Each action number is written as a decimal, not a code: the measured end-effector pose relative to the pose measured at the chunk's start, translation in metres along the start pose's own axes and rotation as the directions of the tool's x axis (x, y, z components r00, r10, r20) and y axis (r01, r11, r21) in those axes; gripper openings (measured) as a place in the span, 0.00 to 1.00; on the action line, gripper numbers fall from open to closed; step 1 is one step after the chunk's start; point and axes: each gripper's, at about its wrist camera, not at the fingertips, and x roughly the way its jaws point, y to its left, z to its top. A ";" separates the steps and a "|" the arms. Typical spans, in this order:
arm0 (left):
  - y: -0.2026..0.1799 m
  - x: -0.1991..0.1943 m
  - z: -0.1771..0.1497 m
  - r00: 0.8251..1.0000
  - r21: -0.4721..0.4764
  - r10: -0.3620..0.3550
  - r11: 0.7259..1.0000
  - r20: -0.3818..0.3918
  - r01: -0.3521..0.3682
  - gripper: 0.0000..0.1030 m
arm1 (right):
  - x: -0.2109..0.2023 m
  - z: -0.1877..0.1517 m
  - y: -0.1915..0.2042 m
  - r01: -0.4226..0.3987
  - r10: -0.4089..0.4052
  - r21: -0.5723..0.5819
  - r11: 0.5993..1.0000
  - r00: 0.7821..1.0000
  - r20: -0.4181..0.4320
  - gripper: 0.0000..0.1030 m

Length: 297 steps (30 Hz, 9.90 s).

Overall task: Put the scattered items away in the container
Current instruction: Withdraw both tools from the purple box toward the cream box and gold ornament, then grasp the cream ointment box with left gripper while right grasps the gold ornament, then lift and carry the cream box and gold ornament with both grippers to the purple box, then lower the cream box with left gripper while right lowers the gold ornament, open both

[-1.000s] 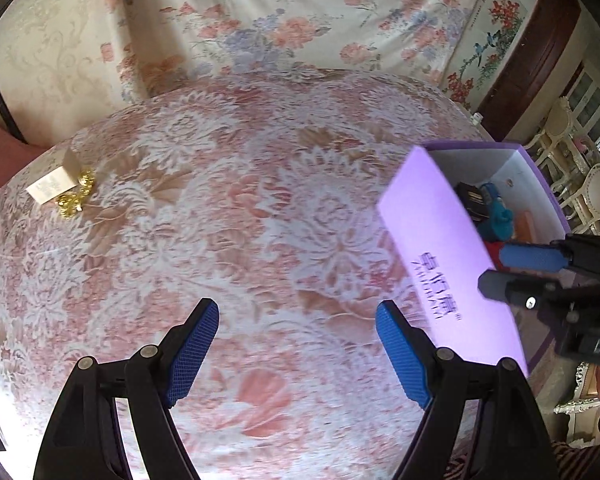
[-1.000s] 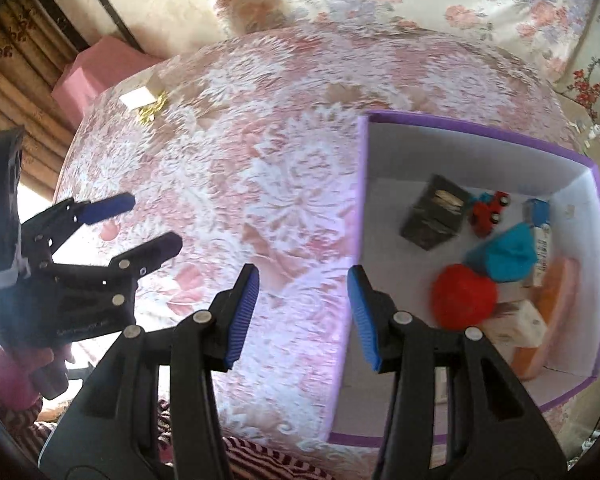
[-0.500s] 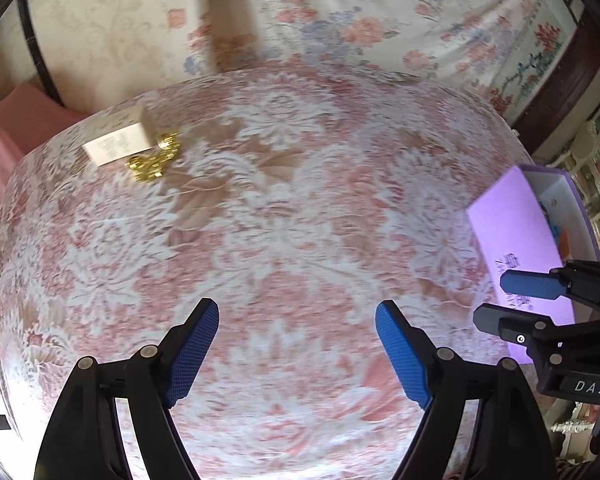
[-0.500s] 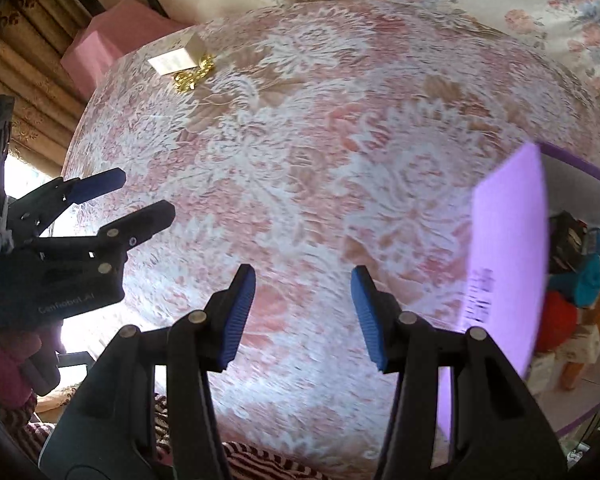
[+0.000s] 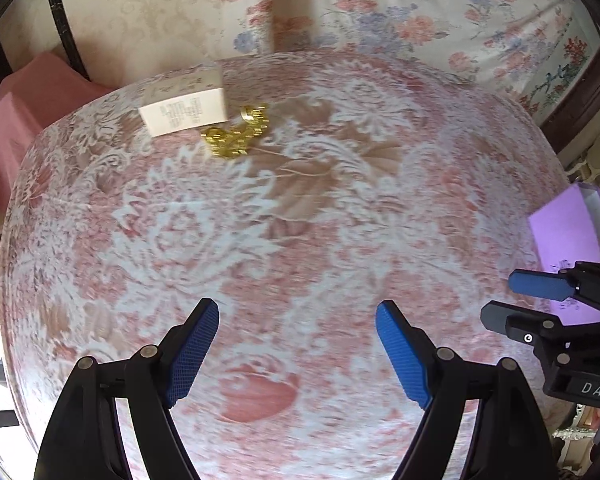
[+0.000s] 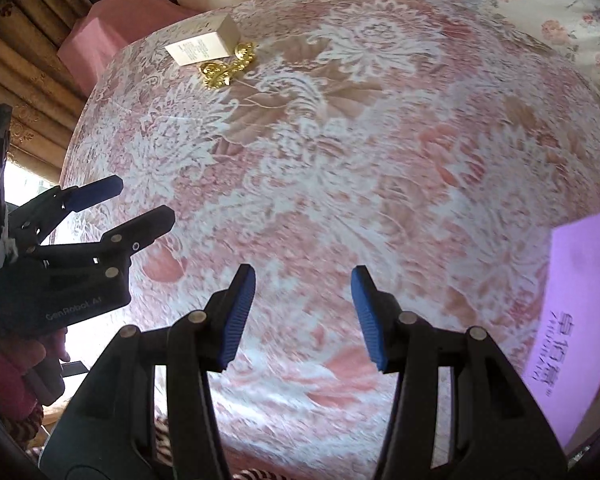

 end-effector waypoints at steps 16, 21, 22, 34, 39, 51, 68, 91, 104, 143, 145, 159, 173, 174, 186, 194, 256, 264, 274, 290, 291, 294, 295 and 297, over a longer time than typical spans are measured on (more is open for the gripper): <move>0.077 0.038 0.062 0.994 0.016 0.113 0.993 0.016 -0.113 0.79 | 0.061 0.067 0.041 -0.045 0.045 0.022 0.999 0.998 -0.044 0.52; 0.086 0.049 0.076 0.992 0.032 0.128 0.991 0.023 -0.128 0.79 | 0.073 0.082 0.041 -0.052 0.054 0.044 0.998 0.997 -0.052 0.52; 0.088 0.050 0.079 0.991 0.038 0.131 0.991 0.028 -0.132 0.79 | 0.076 0.085 0.041 -0.053 0.056 0.048 0.997 0.997 -0.054 0.52; 0.101 0.055 0.122 0.985 0.127 0.146 0.979 0.093 -0.157 0.79 | 0.090 0.123 0.049 -0.067 0.070 0.071 0.995 0.996 -0.048 0.52; 0.103 0.059 0.139 0.982 0.189 0.151 0.967 0.112 -0.170 0.79 | 0.096 0.132 0.054 -0.074 0.078 0.084 0.994 0.996 -0.043 0.52; 0.105 0.081 0.171 0.988 0.319 0.109 0.938 0.107 -0.137 0.79 | 0.104 0.143 0.059 -0.083 0.086 0.093 0.992 0.996 -0.037 0.52; 0.099 0.104 0.205 0.996 0.550 0.058 0.830 0.071 -0.088 0.82 | 0.115 0.142 0.059 -0.070 0.075 0.109 0.992 0.996 -0.040 0.52; 0.074 0.134 0.189 0.995 0.707 0.066 0.707 -0.071 0.004 0.82 | 0.120 0.156 0.061 -0.072 0.074 0.106 0.992 0.997 -0.011 0.53; 0.103 0.125 0.156 0.995 0.518 0.012 0.854 -0.103 0.043 0.70 | 0.134 0.185 0.065 -0.160 0.156 0.221 0.962 0.987 0.035 0.53; 0.093 0.130 0.183 0.988 0.427 -0.091 0.894 -0.127 0.137 0.74 | 0.124 0.181 0.060 -0.133 0.128 -0.157 0.979 0.991 -0.038 0.26; 0.090 0.136 0.186 0.987 0.412 -0.080 0.902 -0.142 0.133 0.74 | 0.123 0.182 0.058 -0.133 0.128 -0.151 0.980 0.991 -0.043 0.27; 0.079 0.150 0.181 0.991 0.372 -0.013 0.926 -0.130 0.061 0.75 | 0.119 0.191 0.061 -0.043 0.043 -0.003 0.999 0.999 0.028 0.28; 0.080 0.142 0.172 0.990 0.342 -0.010 0.938 -0.138 0.057 0.55 | 0.118 0.184 0.059 -0.006 0.005 0.033 0.999 1.000 0.024 0.35; 0.080 0.141 0.170 0.991 0.340 -0.010 0.939 -0.137 0.056 0.53 | 0.121 0.185 0.058 0.007 -0.007 0.030 1.000 1.000 0.019 0.35; 0.079 0.128 0.141 0.993 0.312 -0.047 0.947 -0.112 0.080 0.53 | 0.127 0.164 0.069 0.036 -0.033 -0.077 0.996 0.998 0.048 0.26; 0.080 0.118 0.110 0.993 0.273 -0.080 0.957 -0.090 0.102 0.53 | 0.118 0.144 0.052 -0.080 0.082 -0.039 0.996 0.995 0.054 0.26; -0.153 -0.006 0.053 0.976 0.449 -0.209 0.867 -0.067 0.216 0.53 | -0.071 -0.015 -0.105 -0.158 0.115 0.166 0.973 0.963 0.244 0.26; -0.227 -0.033 0.061 0.966 0.530 -0.254 0.813 -0.051 0.242 0.53 | -0.121 -0.039 -0.159 -0.159 0.083 0.225 0.961 0.946 0.314 0.26; -0.345 -0.052 0.048 0.939 0.644 -0.332 0.699 -0.094 0.312 0.53 | -0.161 -0.099 -0.252 -0.134 0.004 0.358 0.924 0.940 0.342 0.26; -0.452 -0.027 -0.005 0.921 0.652 -0.306 0.653 -0.240 0.387 0.53 | -0.156 -0.176 -0.352 -0.129 -0.003 0.462 0.877 0.962 0.274 0.26; -0.455 -0.024 -0.008 0.922 0.647 -0.297 0.658 -0.248 0.385 0.53 | -0.155 -0.177 -0.355 -0.129 0.001 0.461 0.878 0.963 0.268 0.26; -0.462 -0.015 -0.016 0.925 0.622 -0.271 0.685 -0.265 0.379 0.53 | -0.151 -0.181 -0.362 -0.132 0.020 0.439 0.889 0.968 0.250 0.26; -0.463 -0.012 -0.019 0.926 0.610 -0.264 0.697 -0.270 0.377 0.53 | -0.149 -0.182 -0.364 -0.133 0.027 0.432 0.892 0.970 0.243 0.26; -0.463 -0.008 -0.023 0.929 0.586 -0.247 0.722 -0.277 0.367 0.53 | -0.146 -0.184 -0.367 -0.131 0.035 0.413 0.901 0.972 0.231 0.26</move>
